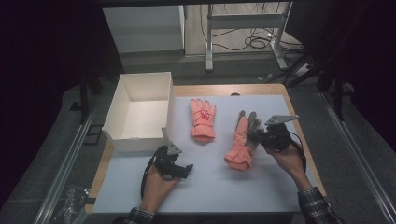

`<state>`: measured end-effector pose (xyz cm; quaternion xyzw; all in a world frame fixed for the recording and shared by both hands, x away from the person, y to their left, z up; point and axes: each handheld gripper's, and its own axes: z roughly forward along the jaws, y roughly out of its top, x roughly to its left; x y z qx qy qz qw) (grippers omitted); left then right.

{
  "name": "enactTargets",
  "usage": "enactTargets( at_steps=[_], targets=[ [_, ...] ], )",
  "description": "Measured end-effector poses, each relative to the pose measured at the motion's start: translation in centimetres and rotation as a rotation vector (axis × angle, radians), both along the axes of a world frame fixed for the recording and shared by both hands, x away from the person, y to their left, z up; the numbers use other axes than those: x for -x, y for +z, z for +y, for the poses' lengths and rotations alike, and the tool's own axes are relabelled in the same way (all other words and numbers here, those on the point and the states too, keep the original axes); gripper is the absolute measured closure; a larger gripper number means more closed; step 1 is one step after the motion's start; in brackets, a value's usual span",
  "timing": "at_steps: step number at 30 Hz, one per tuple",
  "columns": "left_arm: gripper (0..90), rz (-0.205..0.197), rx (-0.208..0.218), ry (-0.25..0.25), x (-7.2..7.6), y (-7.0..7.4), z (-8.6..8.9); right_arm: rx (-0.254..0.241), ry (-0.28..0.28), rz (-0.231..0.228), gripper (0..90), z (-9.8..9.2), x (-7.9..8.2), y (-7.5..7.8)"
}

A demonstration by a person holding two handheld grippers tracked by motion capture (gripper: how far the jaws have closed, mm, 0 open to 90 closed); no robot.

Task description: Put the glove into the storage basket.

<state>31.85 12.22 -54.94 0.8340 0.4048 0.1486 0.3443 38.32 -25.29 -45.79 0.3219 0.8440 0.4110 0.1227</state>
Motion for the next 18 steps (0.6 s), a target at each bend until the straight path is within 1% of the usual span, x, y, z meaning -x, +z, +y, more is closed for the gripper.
enactTargets(
  at_steps=[3,6,11,15,18],
  targets=[
    [3.3,0.0,-0.001,-0.001,0.0,0.0,0.0,-0.004,0.046,0.008,85.6,0.3,0.9,0.0],
    [3.3,0.002,0.001,0.001,0.0,0.0,0.0,-0.018,0.081,0.03,85.6,0.7,1.5,-0.3],
    [3.3,0.001,0.004,0.003,0.0,0.0,0.0,-0.013,0.158,0.057,85.4,1.8,2.1,-1.2],
    [3.3,0.002,0.001,0.001,0.0,0.0,0.0,0.009,0.209,0.068,85.3,2.7,2.0,-1.9],
    [3.3,0.002,0.004,0.003,0.0,0.0,0.0,0.053,0.235,0.069,85.2,3.5,1.9,-2.6]
  ],
)
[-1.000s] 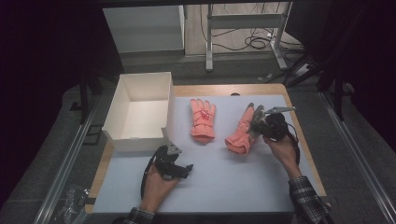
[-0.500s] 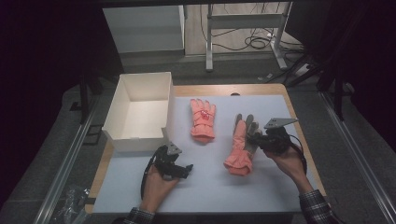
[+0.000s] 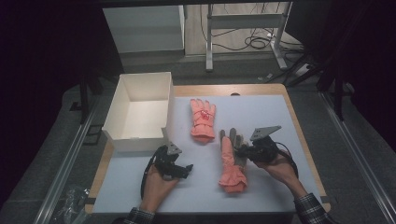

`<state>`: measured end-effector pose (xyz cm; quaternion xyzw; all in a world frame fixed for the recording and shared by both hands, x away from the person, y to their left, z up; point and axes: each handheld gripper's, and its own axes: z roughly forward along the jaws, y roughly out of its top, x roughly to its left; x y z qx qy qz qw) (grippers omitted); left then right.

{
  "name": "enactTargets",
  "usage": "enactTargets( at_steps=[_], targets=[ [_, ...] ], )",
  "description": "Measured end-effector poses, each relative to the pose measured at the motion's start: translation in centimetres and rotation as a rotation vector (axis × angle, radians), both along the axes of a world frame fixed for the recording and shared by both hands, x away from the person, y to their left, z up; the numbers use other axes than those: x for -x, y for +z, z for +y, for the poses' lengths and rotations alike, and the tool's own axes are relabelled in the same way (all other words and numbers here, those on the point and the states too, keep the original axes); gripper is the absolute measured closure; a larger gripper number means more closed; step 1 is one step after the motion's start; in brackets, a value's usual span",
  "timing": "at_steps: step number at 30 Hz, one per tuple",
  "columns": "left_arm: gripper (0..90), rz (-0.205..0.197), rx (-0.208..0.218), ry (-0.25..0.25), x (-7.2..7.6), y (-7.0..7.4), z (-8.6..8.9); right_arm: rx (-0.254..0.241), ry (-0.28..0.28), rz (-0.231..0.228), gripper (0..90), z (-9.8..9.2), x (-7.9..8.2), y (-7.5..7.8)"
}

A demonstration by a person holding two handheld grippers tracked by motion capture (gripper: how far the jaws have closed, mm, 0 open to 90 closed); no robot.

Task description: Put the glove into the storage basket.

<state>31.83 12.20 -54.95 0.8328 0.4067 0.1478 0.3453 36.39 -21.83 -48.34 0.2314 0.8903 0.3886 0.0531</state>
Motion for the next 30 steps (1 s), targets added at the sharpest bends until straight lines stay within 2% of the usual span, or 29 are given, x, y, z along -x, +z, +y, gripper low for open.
enactTargets(
  at_steps=[7,9,13,17,19,21,24,26,30],
  targets=[
    [3.3,0.002,-0.003,-0.002,0.0,0.0,0.0,0.049,-0.008,-0.001,83.1,0.3,-0.7,-1.6],
    [3.3,0.001,-0.002,-0.002,0.0,0.0,0.0,0.044,-0.013,0.001,81.1,0.3,-0.7,-1.7],
    [3.3,0.001,-0.002,-0.002,0.0,0.0,0.0,0.033,-0.027,-0.038,71.8,-0.2,-0.7,-1.0],
    [3.3,-0.001,-0.004,-0.003,0.0,0.0,0.0,-0.005,-0.043,-0.044,54.5,-0.7,-1.1,-0.1],
    [3.3,-0.001,-0.005,-0.004,0.0,0.0,0.0,0.002,-0.046,-0.049,50.4,-0.7,-1.5,0.3],
    [3.3,-0.001,-0.005,-0.004,0.0,0.0,0.0,-0.009,-0.08,-0.056,43.4,-0.7,-1.8,0.6],
    [3.2,-0.001,-0.005,-0.004,0.0,0.0,0.0,-0.024,-0.128,-0.071,40.6,-0.4,-2.2,1.1],
    [3.3,0.0,-0.003,-0.002,0.0,0.0,0.0,-0.053,-0.15,-0.06,38.3,0.0,-2.7,1.4],
    [3.3,0.0,0.001,0.0,0.0,0.0,0.0,-0.047,-0.172,-0.057,36.6,1.1,-3.5,1.8]
  ],
)
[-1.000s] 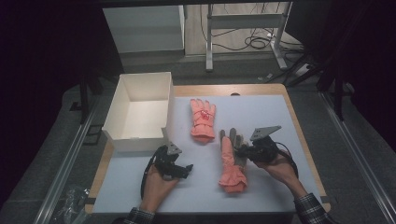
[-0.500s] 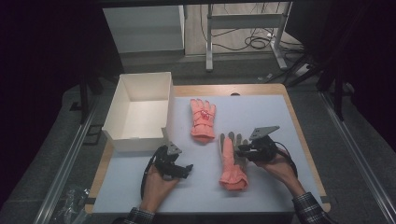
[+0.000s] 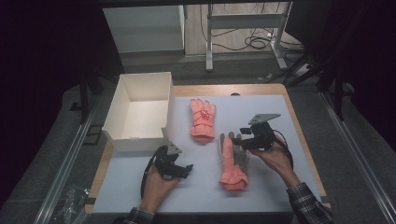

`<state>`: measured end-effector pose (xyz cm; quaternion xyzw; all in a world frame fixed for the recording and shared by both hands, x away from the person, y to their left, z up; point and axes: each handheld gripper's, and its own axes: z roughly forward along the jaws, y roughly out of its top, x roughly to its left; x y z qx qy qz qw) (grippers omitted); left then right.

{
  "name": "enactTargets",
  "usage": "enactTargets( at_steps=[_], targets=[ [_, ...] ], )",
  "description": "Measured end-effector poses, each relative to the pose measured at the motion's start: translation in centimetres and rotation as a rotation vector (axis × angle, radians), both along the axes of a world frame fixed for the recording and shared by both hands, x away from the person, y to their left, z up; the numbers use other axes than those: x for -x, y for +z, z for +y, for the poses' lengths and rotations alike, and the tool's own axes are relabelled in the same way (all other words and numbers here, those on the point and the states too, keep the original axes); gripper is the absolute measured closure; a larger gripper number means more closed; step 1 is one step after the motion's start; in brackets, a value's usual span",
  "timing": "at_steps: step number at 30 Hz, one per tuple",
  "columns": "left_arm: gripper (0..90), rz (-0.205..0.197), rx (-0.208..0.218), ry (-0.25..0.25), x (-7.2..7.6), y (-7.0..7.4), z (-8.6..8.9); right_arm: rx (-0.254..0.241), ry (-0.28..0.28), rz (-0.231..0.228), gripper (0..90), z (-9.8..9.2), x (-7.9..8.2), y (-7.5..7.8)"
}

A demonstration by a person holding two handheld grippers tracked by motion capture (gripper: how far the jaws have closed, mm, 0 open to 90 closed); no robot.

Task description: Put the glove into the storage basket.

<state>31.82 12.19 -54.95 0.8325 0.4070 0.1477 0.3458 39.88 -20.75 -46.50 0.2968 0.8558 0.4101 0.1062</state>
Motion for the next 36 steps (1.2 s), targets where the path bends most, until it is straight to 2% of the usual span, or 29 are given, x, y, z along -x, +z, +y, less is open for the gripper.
enactTargets(
  at_steps=[6,9,16,20,24,36],
  targets=[
    [3.3,0.001,-0.004,-0.003,0.0,0.0,0.0,-0.035,-0.024,0.009,35.5,1.5,-1.6,0.2],
    [3.3,0.001,-0.003,-0.003,0.0,0.0,0.0,-0.031,-0.025,0.018,35.4,2.4,-2.6,0.2],
    [3.3,0.002,-0.005,-0.004,0.0,0.0,0.0,-0.007,-0.019,0.041,34.5,5.3,-4.5,0.5],
    [3.3,0.001,-0.006,-0.004,0.0,0.0,0.1,-0.001,-0.027,0.035,34.5,6.9,-5.3,0.7],
    [3.3,0.002,-0.004,-0.005,0.0,0.0,0.1,0.03,-0.03,0.028,34.5,8.3,-6.3,0.7],
    [3.2,0.002,-0.003,-0.003,0.0,0.0,0.0,0.079,-0.06,0.029,37.4,12.0,-10.2,-0.2]
  ],
)
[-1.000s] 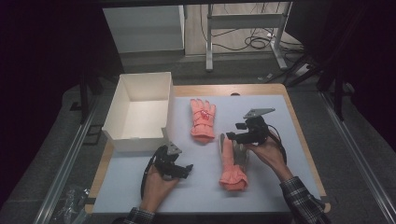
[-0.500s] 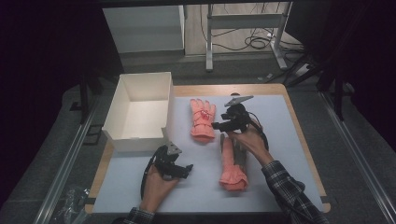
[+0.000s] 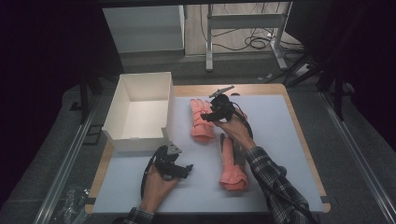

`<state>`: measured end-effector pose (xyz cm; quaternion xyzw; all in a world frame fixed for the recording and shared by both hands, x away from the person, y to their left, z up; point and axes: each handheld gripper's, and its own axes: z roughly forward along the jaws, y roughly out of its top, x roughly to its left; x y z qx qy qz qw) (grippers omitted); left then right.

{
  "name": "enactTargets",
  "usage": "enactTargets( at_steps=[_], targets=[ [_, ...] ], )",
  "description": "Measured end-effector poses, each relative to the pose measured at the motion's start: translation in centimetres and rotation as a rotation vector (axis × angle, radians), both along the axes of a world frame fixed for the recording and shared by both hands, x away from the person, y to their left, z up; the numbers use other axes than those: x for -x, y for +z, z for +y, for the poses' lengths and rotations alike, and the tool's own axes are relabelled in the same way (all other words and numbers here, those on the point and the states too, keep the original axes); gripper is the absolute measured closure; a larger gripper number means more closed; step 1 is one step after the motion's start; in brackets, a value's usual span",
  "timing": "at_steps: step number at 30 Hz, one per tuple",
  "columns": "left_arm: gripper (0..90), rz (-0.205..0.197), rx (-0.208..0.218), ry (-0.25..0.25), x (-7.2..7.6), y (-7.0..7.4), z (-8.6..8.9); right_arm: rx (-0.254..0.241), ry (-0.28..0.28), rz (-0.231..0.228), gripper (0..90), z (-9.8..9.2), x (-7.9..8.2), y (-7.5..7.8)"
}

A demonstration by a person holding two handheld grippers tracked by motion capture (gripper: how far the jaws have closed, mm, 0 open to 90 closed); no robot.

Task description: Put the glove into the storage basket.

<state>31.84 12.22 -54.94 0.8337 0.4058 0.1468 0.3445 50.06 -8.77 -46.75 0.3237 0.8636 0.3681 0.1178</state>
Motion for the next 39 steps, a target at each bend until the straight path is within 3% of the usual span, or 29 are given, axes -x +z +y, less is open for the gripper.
enactTargets(
  at_steps=[10,13,15,18,22,28,39],
  targets=[
    [3.2,0.0,0.002,0.001,0.0,0.0,0.0,0.092,-0.025,0.065,45.7,2.0,-2.6,-2.7],
    [3.2,-0.001,0.001,0.001,0.0,0.0,0.0,0.085,-0.016,0.112,59.4,2.0,-3.1,-3.2],
    [3.2,-0.001,0.001,0.001,0.0,0.0,0.0,0.079,-0.012,0.117,69.9,2.0,-3.1,-3.2],
    [3.3,-0.001,0.0,-0.001,0.0,0.0,0.0,0.092,0.002,0.093,78.9,2.0,-2.7,-3.0],
    [3.2,-0.001,0.001,0.001,0.0,0.0,0.0,0.069,-0.01,0.113,84.3,1.5,-2.8,-2.6],
    [3.2,-0.001,0.001,0.002,0.0,0.0,0.0,0.053,-0.02,0.097,85.8,1.0,-2.3,-1.6],
    [3.2,-0.001,-0.001,0.0,0.0,0.0,0.0,-0.03,0.022,0.101,85.7,0.2,-0.8,0.8]
  ],
)
